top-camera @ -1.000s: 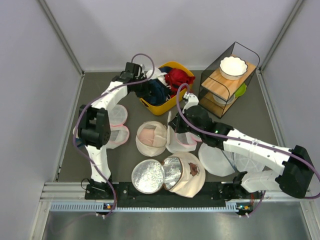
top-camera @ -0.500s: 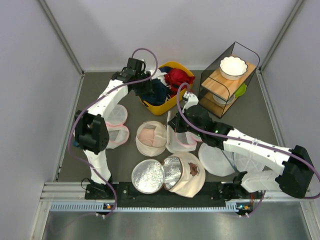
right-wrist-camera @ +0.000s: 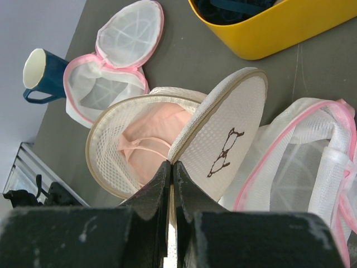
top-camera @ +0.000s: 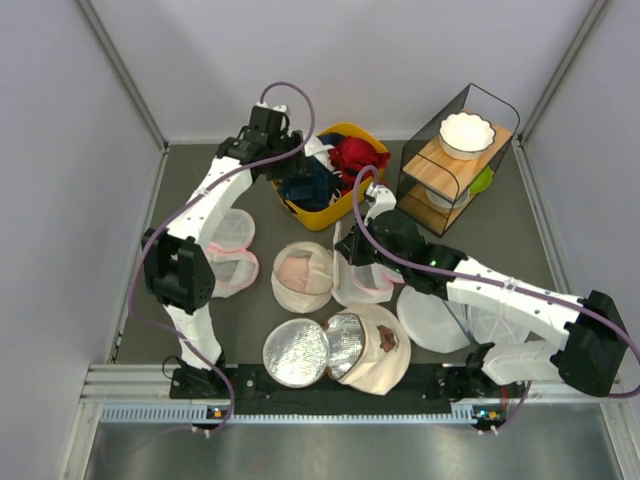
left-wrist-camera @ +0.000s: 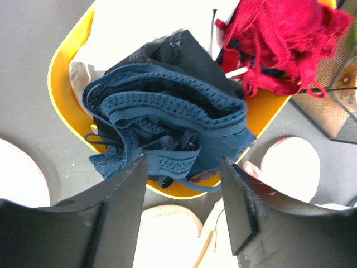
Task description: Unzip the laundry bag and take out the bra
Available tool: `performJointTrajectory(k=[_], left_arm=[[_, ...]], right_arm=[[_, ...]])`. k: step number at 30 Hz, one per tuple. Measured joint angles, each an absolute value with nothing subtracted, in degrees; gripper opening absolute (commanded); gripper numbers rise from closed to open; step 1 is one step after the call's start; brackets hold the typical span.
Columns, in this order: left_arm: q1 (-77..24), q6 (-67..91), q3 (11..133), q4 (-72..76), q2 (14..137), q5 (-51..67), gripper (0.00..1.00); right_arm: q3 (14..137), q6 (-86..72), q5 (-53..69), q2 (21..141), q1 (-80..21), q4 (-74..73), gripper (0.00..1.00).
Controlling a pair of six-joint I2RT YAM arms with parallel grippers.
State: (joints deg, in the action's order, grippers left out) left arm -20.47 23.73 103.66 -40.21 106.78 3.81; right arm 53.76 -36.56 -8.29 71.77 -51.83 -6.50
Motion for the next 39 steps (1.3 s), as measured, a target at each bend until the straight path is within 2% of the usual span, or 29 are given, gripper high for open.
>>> performJointTrajectory(k=[3,4,6,7,9,10,18,27,28,30,31,34,39], left_arm=[[-20.9,23.7,104.8,-39.6,106.7,4.0,0.42],[-21.0,23.8,104.9,-39.0,106.7,4.1,0.32],[-21.2,24.0,105.0,-38.0,106.8,4.7,0.24],[-21.2,24.1,105.1,-37.4,107.0,4.9,0.14],[-21.5,24.2,105.5,-35.5,108.0,5.1,0.02],[-21.5,24.2,105.8,-34.5,108.9,5.0,0.00],[-22.2,23.9,106.9,-29.5,120.2,2.9,0.00],[-22.6,23.5,99.7,-27.7,118.1,2.0,0.00],[-22.6,23.2,99.6,-28.4,117.3,2.0,0.05],[-22.7,22.3,99.6,-29.9,115.1,2.0,0.26],[-22.8,21.9,99.8,-31.2,113.8,2.1,0.42],[-23.4,20.6,102.2,-35.7,110.7,2.0,0.52],[-24.6,19.4,104.2,-39.6,103.3,2.1,0.55]], right_arm=[[53.8,-36.5,-8.2,71.8,-51.8,-6.4,0.00],[53.8,-36.5,-8.2,71.8,-51.8,-6.4,0.00],[53.8,-36.5,-8.1,71.8,-51.8,-6.4,0.00],[53.8,-36.5,-8.1,71.8,-51.8,-6.4,0.00],[53.8,-36.5,-8.1,71.8,-51.8,-6.4,0.00],[53.8,-36.5,-8.1,71.8,-51.8,-6.4,0.00],[53.8,-36.5,-8.1,72.1,-51.8,-6.6,0.00],[56.0,-36.4,-7.8,74.8,-51.8,-6.9,0.00],[56.1,-36.4,-7.8,74.8,-51.8,-6.9,0.00],[56.3,-36.4,-7.9,74.8,-51.8,-6.8,0.00],[56.3,-36.4,-7.9,74.7,-51.8,-6.8,0.00],[56.3,-36.5,-8.5,74.2,-51.8,-6.9,0.00],[56.2,-37.1,-9.5,72.2,-51.7,-6.9,0.00]])
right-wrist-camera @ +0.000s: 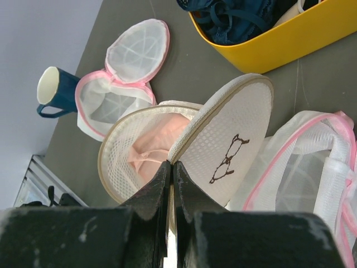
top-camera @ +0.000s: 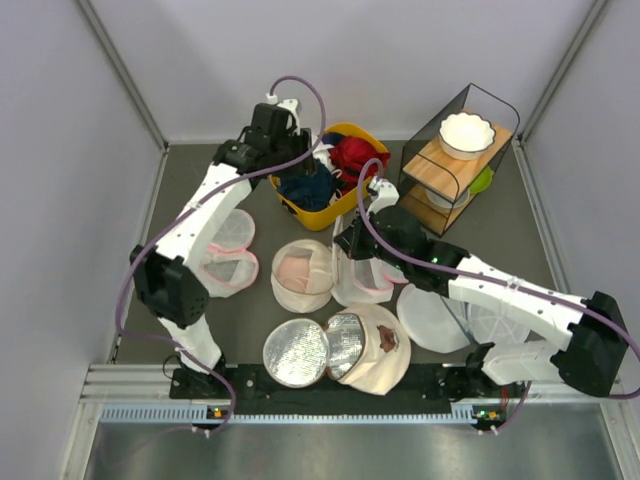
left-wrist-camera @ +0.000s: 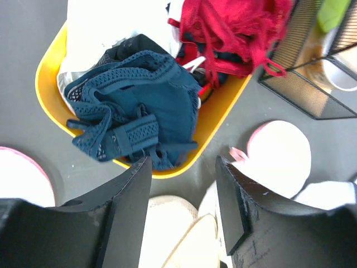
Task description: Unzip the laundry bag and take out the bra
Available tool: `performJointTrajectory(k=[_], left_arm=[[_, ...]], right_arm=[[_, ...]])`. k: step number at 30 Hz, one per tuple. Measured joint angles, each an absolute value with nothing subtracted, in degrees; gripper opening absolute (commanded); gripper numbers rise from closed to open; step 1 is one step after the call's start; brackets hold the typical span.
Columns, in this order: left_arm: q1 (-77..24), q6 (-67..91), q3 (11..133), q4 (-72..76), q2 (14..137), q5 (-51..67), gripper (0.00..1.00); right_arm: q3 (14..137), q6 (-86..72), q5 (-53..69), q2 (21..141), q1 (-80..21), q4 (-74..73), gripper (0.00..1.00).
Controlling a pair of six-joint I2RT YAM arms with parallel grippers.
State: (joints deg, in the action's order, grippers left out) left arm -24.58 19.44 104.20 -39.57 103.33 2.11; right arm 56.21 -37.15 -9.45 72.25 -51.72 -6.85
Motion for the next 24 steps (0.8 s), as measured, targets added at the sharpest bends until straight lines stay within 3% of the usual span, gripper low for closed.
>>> performJointTrajectory(k=[5,13,21,24], left_arm=[[-26.3,19.2,102.7,-43.1,93.8,2.3,0.44],[-34.5,22.7,78.5,-45.3,72.9,4.8,0.31],[-38.2,24.4,63.8,-46.5,72.0,5.1,0.24],[-38.6,25.1,62.5,-44.6,72.9,3.7,0.29]], right_arm=[[54.9,-38.4,-9.6,70.9,-51.7,-6.7,0.00],[53.6,-39.1,-9.7,70.7,-51.6,-6.7,0.00],[52.9,-39.5,-9.7,70.2,-51.6,-6.9,0.00],[52.9,-39.7,-9.6,70.1,-51.6,-6.9,0.00]])
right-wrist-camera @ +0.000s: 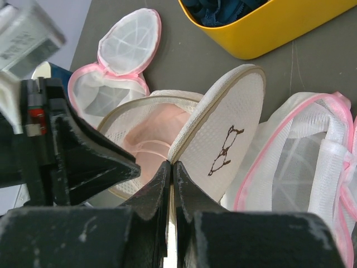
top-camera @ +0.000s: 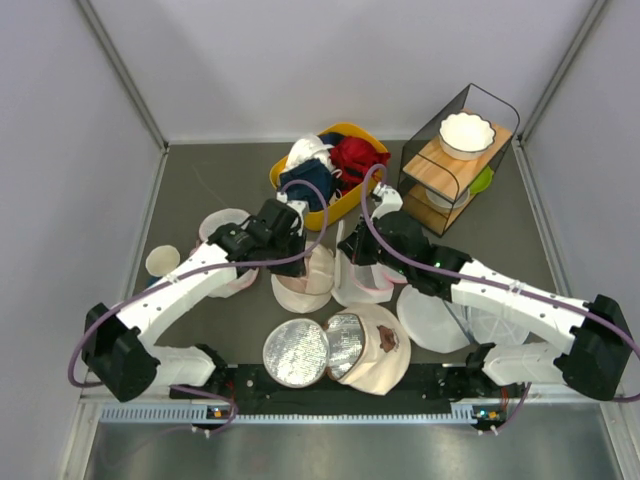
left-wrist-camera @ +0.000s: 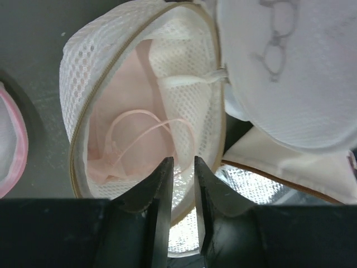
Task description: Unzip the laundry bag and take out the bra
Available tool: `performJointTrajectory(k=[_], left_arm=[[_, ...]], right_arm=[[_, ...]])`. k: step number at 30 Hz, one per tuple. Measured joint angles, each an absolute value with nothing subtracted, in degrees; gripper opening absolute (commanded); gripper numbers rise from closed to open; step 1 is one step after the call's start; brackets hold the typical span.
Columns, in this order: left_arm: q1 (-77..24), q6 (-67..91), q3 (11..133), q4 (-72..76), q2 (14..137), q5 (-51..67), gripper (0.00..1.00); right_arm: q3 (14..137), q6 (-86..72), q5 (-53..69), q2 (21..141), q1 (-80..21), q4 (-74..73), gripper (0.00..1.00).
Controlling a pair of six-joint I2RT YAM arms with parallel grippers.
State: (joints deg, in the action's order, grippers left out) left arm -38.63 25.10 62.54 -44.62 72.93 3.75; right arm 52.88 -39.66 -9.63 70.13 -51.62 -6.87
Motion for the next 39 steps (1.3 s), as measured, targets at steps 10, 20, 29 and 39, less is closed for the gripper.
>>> performJointTrajectory(k=[10,20,29,39], left_arm=[[-39.2,28.5,55.7,-41.6,81.1,-1.1,0.63],[-39.4,31.6,52.4,-37.8,87.8,-3.4,0.63],[-39.6,33.4,52.7,-34.3,91.0,-4.1,0.06],[-39.8,30.9,61.1,-42.9,85.8,-7.7,0.00]], right_arm=[[52.0,-39.7,-9.5,68.6,-51.6,-6.9,0.00],[51.8,-39.6,-9.2,68.5,-51.6,-6.7,0.00],[51.6,-39.6,-9.2,68.1,-51.6,-6.9,0.00],[51.6,-39.6,-9.4,67.5,-51.6,-6.8,0.00]])
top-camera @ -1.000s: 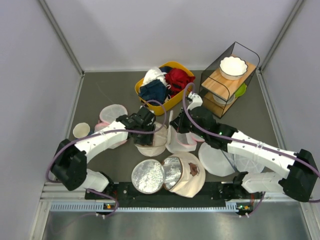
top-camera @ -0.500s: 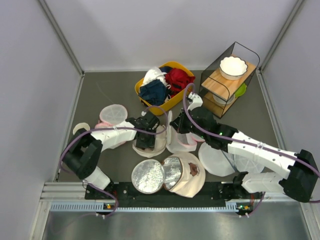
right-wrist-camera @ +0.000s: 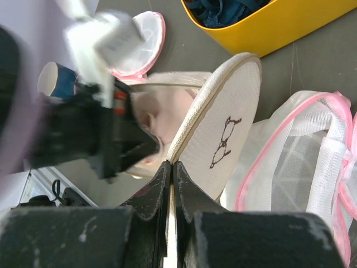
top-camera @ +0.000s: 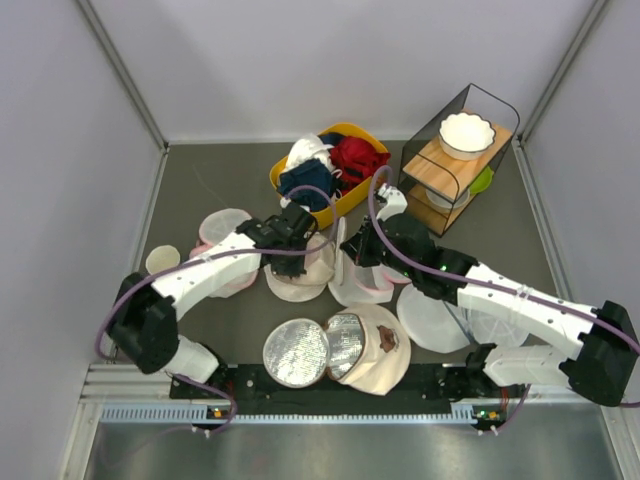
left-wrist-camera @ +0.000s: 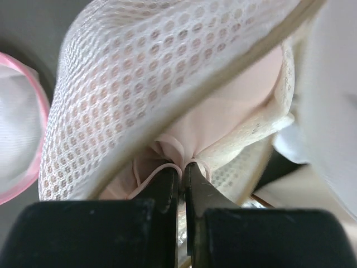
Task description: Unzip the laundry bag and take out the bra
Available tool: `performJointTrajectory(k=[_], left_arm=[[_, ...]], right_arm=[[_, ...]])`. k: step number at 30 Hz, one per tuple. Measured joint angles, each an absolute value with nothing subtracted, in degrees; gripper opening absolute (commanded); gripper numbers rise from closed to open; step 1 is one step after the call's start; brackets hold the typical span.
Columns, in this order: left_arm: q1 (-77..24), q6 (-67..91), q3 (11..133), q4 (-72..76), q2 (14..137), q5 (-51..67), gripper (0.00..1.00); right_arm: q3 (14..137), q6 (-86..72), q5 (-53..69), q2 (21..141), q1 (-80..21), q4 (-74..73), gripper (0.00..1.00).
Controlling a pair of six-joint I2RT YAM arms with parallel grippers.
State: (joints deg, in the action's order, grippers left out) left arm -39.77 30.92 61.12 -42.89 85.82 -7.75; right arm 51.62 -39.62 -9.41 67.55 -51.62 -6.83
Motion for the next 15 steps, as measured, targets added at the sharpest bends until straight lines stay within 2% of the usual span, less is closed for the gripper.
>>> performJointTrajectory(k=[4,15], left_arm=[[-39.7,28.5,67.1,-46.0,78.7,-7.3,0.00],[-39.4,27.8,70.3,-48.1,75.7,-3.4,0.00]], right_arm=[[51.5,-39.6,-9.4,67.5,-51.6,-6.6,0.00],[51.0,-39.6,-9.4,66.4,-51.6,-6.4,0.00]])
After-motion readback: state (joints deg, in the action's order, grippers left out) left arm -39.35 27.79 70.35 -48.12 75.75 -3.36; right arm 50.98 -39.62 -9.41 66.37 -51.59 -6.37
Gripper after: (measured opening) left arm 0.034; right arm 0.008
